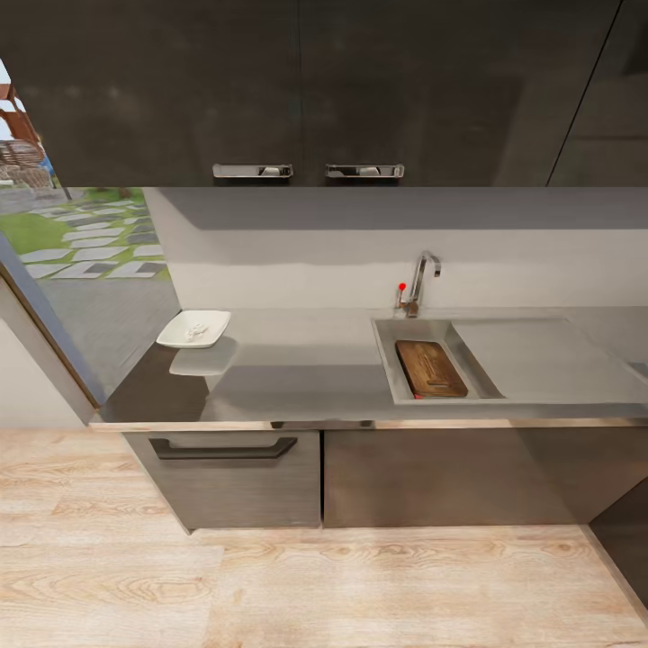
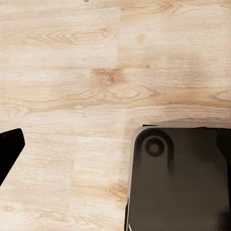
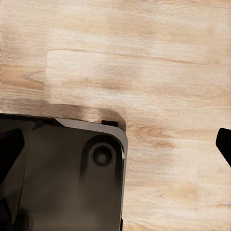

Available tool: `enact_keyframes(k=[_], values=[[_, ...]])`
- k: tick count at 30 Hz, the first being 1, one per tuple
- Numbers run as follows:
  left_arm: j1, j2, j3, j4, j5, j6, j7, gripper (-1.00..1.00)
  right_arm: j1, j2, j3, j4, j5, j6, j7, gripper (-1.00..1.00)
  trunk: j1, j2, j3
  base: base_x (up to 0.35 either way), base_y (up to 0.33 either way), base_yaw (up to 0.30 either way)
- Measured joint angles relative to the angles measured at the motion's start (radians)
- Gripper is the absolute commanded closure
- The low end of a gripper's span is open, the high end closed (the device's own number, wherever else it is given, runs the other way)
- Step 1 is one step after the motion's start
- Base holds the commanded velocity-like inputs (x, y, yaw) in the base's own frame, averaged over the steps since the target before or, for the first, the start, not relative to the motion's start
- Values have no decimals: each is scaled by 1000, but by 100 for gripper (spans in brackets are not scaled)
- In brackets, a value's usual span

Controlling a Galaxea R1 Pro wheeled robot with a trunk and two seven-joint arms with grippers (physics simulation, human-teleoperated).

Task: In the kitchen, take the Vidalia onion out of the sink, dice it on the chopping board with the paring knife, put the diced onion into the bowl on the countertop, then place both the paring knife and the chopping board into the sink.

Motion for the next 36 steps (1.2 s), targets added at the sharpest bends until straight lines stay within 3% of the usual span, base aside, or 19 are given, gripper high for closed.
enact_keyframes(k=[8, 11, 16, 30, 36], values=[[0, -1, 0, 29, 1, 1, 2, -100, 0, 0, -1, 1, -1, 0, 1, -100, 0, 0, 0, 0, 0, 0], [0, 2, 1, 105, 3, -1, 0, -100, 0, 12, 1, 7, 0, 0, 0, -100, 0, 0, 0, 0, 0, 0], [0, 3, -1, 135, 0, -3, -1, -100, 0, 21, 0, 10, -1, 0, -1, -100, 0, 0, 0, 0, 0, 0], [0, 5, -3, 228, -2, -1, -2, -100, 0, 21, -2, 9, 1, 0, -1, -100, 0, 0, 0, 0, 0, 0], [0, 7, -3, 308, 0, -1, -1, -100, 0, 21, -2, 9, 1, 0, -1, -100, 0, 0, 0, 0, 0, 0]])
